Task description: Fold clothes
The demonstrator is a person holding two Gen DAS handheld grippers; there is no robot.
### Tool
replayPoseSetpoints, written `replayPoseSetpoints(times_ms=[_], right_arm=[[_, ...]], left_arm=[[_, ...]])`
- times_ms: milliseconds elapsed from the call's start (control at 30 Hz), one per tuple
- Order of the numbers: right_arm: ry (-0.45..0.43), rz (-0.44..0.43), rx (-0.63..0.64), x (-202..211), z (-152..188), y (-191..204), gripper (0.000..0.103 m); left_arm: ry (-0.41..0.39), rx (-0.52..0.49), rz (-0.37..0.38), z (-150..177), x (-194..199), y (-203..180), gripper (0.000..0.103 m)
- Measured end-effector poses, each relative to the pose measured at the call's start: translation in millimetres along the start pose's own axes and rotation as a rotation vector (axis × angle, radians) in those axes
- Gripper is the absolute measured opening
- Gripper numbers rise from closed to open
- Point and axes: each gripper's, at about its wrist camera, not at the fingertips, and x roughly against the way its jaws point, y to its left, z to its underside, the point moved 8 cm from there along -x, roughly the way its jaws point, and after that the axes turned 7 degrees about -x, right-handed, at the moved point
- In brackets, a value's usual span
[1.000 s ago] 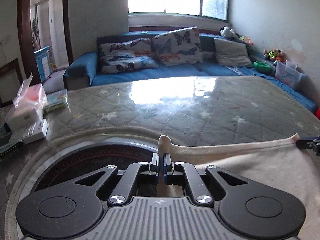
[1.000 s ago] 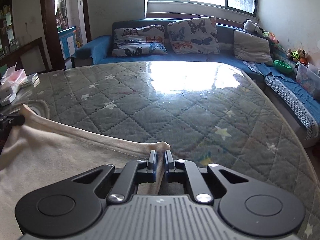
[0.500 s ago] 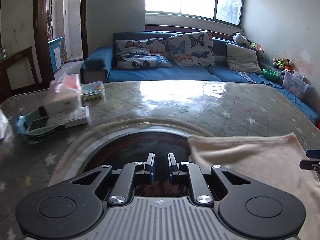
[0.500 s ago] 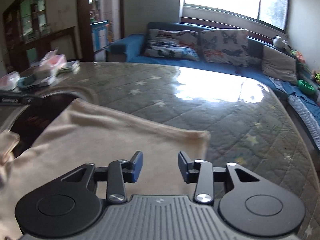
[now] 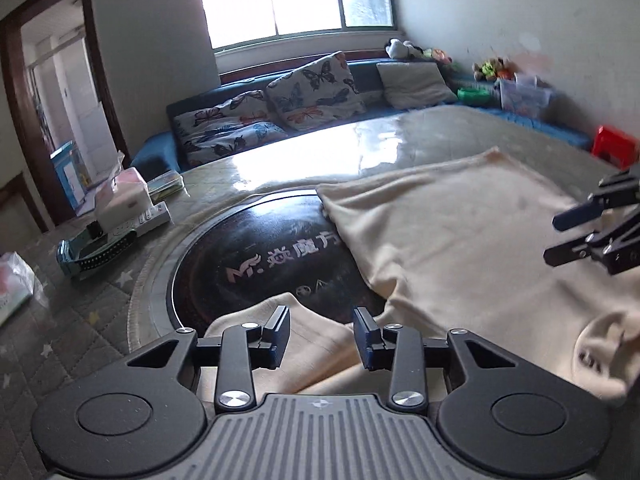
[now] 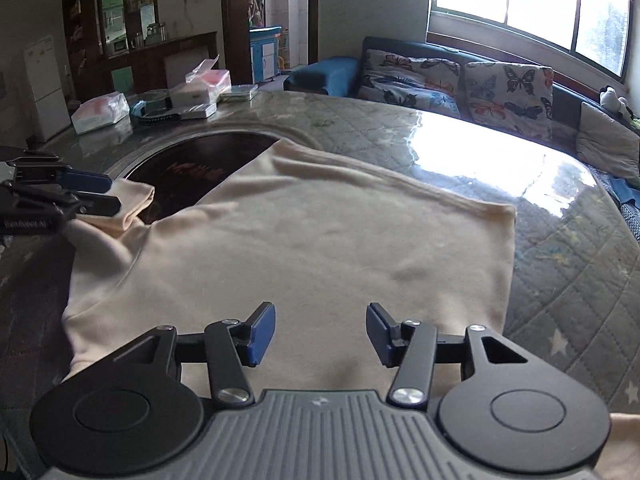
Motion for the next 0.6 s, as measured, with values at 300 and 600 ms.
replayPoseSetpoints(times_ms=[300, 600], right_arm=[[0.022, 0.034, -0.022, -0.2, 10.7, 7.0, 0.053], [0.029, 0.075, -0.05, -0.3, 12.4, 6.8, 0.055]], left_arm=[[0.001, 0.032, 0.014, 17.0, -10.5, 10.5, 0.01], [-0.102, 0.351, -0.155, 25.7, 21.5, 105.1, 0.005]])
